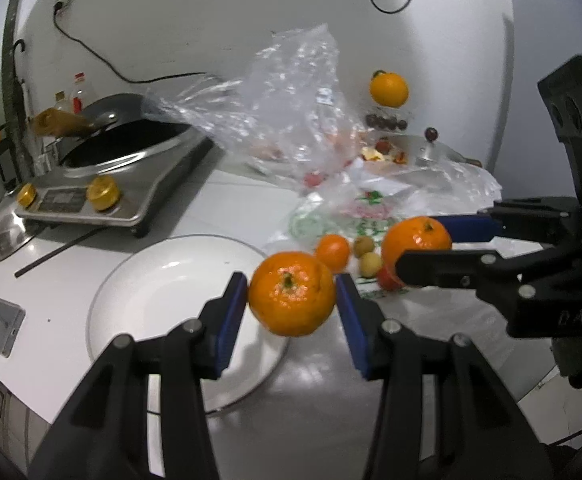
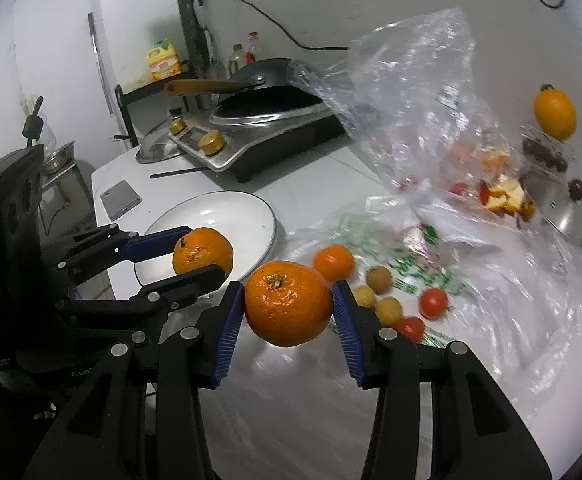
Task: Organize fruits
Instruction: 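Carry both mandarins to the white plate with both grippers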
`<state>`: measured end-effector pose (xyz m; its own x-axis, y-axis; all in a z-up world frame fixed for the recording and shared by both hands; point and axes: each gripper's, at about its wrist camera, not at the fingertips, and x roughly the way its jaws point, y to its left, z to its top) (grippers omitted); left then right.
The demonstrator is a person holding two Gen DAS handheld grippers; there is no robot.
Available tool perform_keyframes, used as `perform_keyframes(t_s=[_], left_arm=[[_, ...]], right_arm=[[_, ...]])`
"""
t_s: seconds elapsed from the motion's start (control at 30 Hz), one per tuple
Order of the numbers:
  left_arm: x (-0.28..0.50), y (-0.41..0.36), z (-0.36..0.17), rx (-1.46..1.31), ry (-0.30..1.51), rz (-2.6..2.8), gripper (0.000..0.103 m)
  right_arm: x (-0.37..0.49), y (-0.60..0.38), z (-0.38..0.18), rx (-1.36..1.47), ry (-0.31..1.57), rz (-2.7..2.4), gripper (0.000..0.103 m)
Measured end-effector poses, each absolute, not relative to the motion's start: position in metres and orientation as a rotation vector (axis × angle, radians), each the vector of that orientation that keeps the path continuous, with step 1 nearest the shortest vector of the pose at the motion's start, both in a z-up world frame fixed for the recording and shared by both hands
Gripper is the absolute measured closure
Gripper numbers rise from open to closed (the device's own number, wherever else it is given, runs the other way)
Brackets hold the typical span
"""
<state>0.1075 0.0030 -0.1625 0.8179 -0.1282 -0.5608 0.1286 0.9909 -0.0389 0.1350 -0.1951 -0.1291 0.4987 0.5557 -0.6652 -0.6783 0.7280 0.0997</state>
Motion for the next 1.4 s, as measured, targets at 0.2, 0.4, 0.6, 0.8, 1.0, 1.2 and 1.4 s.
perform_keyframes(t_s=[0.2,0.4,0.6,0.8,1.0,1.2,1.4], left_arm=[[0.107,0.032,-0.167,0.009,0.593,-0.086,0.056],[0.114,0.063,-0.172,0.012,0.589,-0.046,0.056],[0.121,0.090,-0.179,0.002,0.586,-0.003,0.056],[0.131,0.112,-0.191,-0.024,0.603,0.016,0.056],[0.143,0.127,-0.197,-0.024,0.615,0.017,0.056],[0.148,0.133,-0.205,-0.024,0.638,-0.004,0.056],[0.152,0.133,-0.208,-0.017,0.643,-0.023,0.056]], right_arm=[[0.137,-0.160,-0.131,-0.208,0.742,0.766,0.055],[0.143,-0.128,-0.133,-0.226,0.751,0.784,0.055],[0.154,-0.098,-0.138,-0.245,0.765,0.801,0.055],[0.170,-0.072,-0.145,-0.263,0.780,0.813,0.055],[0.187,-0.052,-0.153,-0.275,0.792,0.815,0.055],[0.201,-0.036,-0.163,-0.273,0.806,0.816,0.055],[0.212,-0.028,-0.172,-0.264,0.829,0.818,0.055]])
